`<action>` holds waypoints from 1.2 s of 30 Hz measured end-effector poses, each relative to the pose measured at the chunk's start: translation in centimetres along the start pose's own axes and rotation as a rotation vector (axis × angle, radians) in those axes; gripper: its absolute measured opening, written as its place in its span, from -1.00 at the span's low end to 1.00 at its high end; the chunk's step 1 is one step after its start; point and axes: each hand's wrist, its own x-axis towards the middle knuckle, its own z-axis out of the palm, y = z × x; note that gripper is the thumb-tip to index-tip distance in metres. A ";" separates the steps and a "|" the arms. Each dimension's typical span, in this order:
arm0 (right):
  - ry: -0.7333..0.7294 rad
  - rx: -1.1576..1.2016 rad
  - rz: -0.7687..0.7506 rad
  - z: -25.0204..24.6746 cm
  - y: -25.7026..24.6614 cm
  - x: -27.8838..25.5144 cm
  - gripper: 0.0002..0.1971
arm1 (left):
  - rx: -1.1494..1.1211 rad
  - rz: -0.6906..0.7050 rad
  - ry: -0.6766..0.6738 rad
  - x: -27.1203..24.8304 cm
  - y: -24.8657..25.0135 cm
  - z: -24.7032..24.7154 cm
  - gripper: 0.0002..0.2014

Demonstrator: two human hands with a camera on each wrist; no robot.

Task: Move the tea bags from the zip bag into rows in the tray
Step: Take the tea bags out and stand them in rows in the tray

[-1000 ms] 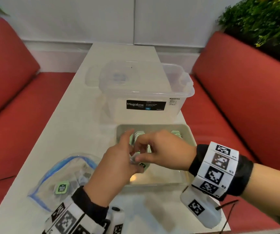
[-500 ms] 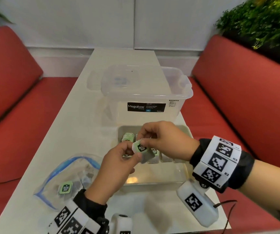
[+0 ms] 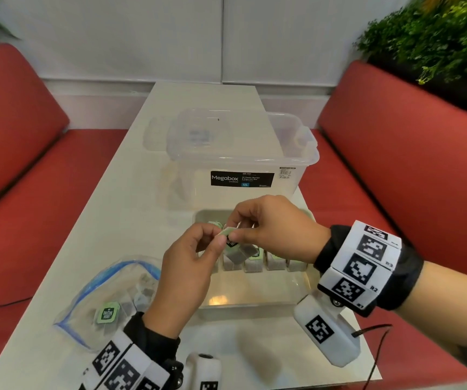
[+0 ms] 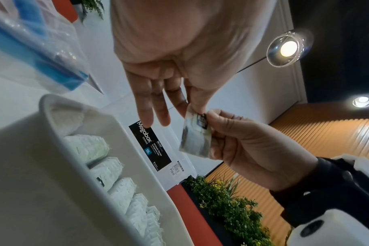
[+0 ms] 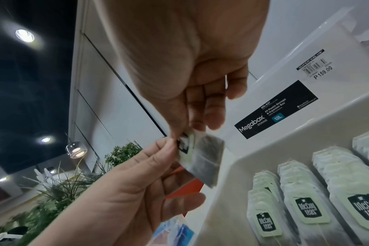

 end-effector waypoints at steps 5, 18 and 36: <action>-0.008 -0.023 -0.029 0.1 0.4 0.3 -0.92 | 0.136 0.092 0.033 -0.1 0.2 -0.1 -0.88; -0.075 -0.205 -0.146 0.5 -0.6 2.3 -0.91 | 0.102 0.034 -0.022 0.9 -0.3 -1.4 -0.63; -0.521 -0.542 -0.061 6.3 1.8 9.4 -0.91 | 0.308 0.024 0.186 -2.1 -3.9 -8.0 -0.56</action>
